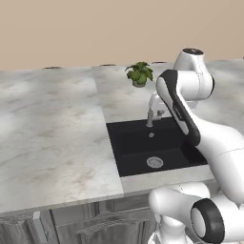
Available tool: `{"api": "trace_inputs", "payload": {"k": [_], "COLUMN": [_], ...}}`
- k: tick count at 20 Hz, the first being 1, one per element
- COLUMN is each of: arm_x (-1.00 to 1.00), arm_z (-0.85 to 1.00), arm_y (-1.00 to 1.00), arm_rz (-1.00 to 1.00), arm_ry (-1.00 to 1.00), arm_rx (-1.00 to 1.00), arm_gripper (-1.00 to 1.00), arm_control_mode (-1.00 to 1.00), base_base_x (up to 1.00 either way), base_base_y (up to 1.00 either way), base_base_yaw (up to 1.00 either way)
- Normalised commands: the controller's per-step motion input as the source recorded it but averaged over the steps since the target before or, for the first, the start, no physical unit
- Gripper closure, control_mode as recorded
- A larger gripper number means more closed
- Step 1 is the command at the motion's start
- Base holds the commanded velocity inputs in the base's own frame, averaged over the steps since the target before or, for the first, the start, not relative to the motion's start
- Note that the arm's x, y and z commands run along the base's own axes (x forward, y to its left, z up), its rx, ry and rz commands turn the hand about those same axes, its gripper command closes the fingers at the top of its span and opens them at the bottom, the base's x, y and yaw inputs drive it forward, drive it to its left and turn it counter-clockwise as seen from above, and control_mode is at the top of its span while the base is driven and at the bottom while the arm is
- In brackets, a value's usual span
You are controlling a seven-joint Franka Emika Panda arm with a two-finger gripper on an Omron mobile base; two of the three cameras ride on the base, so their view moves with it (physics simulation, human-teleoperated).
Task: Store the hot dog in the freezer for long-term storage. Close the freezer door after placing the cooked food.
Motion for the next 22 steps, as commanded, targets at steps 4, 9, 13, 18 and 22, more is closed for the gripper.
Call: {"api": "trace_inputs", "payload": {"k": [4,9,13,18,22], "arm_x": [-0.58,-0.48,-0.49,-0.45,-0.26], "arm_z": [0.0,0.0,-0.06,-0.14,-0.17], "arm_y": [-0.1,-0.12,-0.08,-0.08,0.0], "arm_rz": [-0.08,-0.06,-0.03,-0.01,-0.01], "arm_ry": [0.17,0.14,0.01,0.0,0.01], "arm_rx": [0.0,0.0,0.0,0.0,0.0], "arm_gripper": [-1.0,-1.0,-1.0,-1.0,-1.0], "arm_control_mode": [-1.0,-1.0,-1.0,-1.0,-1.0], "base_base_x": [0.0,0.0,0.0,0.0,0.0], "base_base_y": [0.0,0.0,0.0,0.0,0.0], "base_base_yaw": [0.0,0.0,0.0,0.0,0.0]}}
